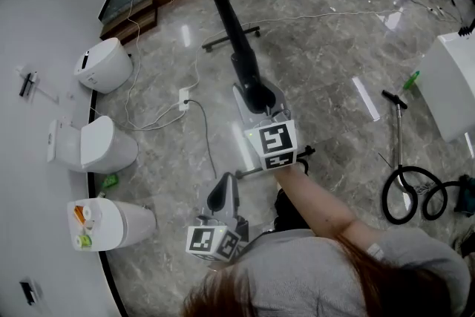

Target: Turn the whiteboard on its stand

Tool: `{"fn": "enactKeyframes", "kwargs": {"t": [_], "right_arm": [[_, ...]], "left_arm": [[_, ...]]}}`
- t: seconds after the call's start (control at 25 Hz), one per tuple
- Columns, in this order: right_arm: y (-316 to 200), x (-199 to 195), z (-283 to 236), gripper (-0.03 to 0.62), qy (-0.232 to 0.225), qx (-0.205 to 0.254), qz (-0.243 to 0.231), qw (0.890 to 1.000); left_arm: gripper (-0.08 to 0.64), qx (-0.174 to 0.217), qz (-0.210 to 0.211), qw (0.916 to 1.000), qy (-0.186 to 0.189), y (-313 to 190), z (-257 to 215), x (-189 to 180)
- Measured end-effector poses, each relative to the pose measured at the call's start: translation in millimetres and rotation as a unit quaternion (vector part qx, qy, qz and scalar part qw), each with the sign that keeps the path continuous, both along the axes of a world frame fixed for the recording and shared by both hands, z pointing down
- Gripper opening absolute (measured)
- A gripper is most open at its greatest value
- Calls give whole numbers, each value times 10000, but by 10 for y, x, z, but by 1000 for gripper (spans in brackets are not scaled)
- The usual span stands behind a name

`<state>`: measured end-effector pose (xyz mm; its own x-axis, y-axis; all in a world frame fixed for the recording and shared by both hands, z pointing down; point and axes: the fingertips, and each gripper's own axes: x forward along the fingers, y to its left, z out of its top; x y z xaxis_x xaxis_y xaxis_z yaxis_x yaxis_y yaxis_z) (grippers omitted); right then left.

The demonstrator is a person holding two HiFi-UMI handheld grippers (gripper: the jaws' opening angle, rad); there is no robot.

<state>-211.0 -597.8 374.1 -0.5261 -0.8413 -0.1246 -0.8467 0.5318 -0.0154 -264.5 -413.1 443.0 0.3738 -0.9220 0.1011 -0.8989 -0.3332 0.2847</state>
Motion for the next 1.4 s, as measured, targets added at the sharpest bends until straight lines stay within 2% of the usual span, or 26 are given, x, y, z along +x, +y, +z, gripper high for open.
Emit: {"fn": "enactKeyframes", "kwargs": {"t": [0.56, 1.08, 1.4], "right_arm": [[318, 69, -16, 149, -93, 102, 36, 9999], [621, 176, -23, 150, -126, 120, 21, 9998], [823, 226, -26, 150, -126, 99, -54, 9999]], "left_arm": [[-5, -9, 94, 9999, 84, 326, 35, -16], [-5, -38, 236, 9996, 173, 509, 49, 164], [-5, 73, 310, 9995, 57, 623, -16, 314]]}}
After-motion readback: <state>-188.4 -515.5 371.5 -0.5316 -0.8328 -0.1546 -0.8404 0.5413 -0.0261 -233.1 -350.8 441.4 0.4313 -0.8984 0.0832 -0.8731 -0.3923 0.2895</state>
